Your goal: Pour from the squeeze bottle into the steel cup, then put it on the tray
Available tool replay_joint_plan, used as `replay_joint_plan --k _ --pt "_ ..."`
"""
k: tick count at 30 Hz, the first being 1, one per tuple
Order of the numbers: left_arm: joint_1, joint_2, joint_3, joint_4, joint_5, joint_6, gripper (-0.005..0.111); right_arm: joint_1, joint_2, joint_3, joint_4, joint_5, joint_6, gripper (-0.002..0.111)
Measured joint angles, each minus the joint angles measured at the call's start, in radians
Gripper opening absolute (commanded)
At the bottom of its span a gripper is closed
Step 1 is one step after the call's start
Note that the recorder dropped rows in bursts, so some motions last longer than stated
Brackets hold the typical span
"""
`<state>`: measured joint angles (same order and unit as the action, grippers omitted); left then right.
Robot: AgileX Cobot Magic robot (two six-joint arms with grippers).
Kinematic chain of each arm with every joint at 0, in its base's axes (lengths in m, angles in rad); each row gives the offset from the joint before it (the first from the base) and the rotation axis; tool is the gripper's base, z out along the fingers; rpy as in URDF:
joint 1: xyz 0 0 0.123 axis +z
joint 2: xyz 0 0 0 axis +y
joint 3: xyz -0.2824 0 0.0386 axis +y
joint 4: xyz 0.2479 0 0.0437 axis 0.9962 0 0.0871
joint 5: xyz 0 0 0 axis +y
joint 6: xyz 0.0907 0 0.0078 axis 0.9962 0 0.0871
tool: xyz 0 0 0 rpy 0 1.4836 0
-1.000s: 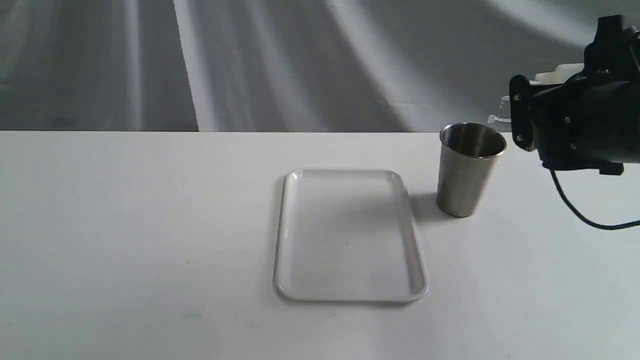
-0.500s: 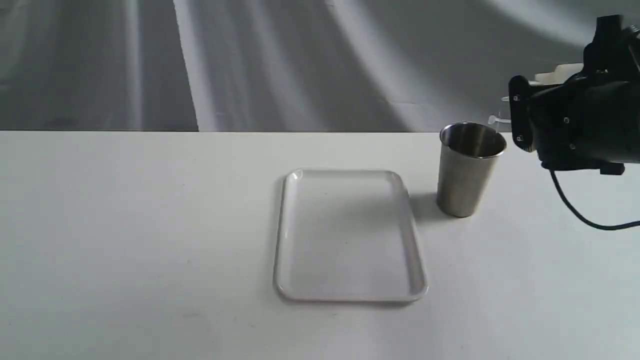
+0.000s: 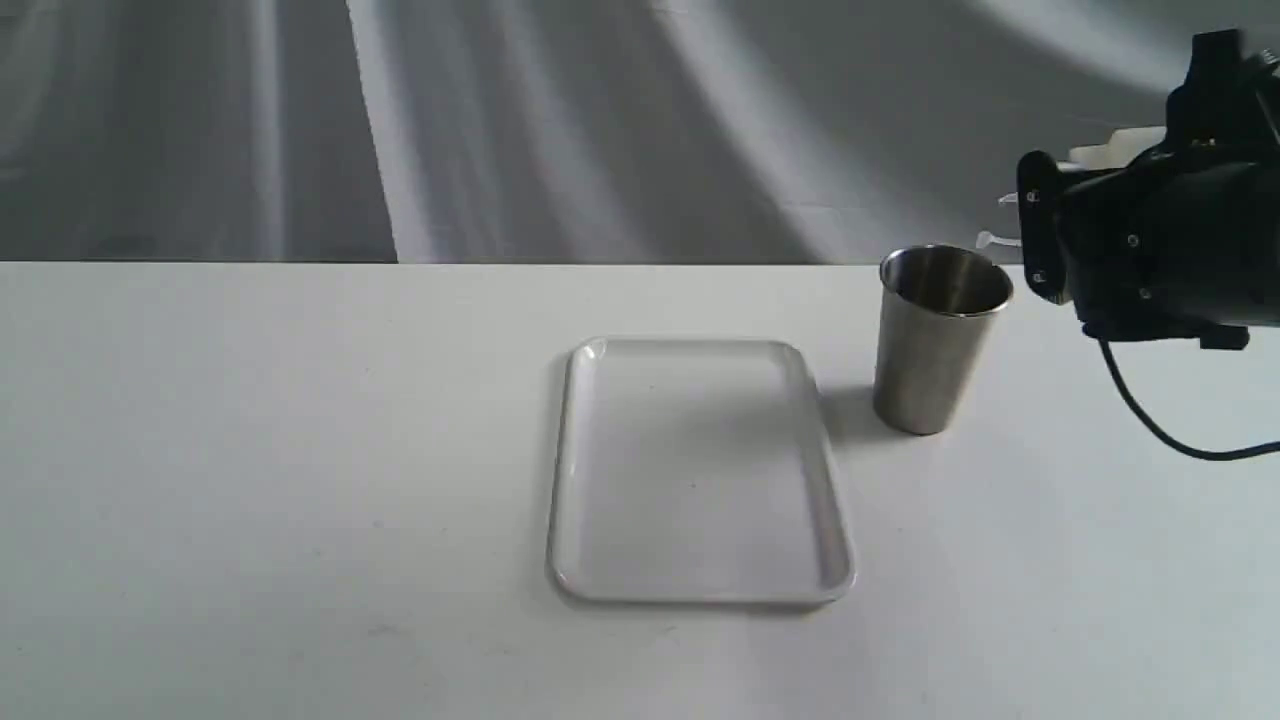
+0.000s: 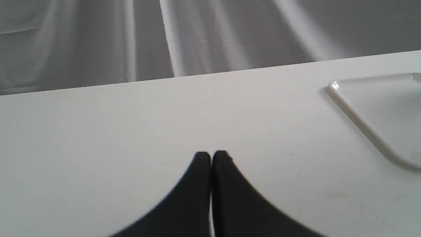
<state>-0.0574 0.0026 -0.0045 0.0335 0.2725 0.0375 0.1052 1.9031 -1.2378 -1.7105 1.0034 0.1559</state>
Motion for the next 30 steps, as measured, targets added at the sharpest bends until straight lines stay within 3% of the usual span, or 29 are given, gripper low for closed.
replay_joint_plan --k 30 --pt "0.0 0.0 0.0 0.0 0.0 0.0 0.0 0.0 0.0 0.0 0.0 -0.01 -0.048 0.0"
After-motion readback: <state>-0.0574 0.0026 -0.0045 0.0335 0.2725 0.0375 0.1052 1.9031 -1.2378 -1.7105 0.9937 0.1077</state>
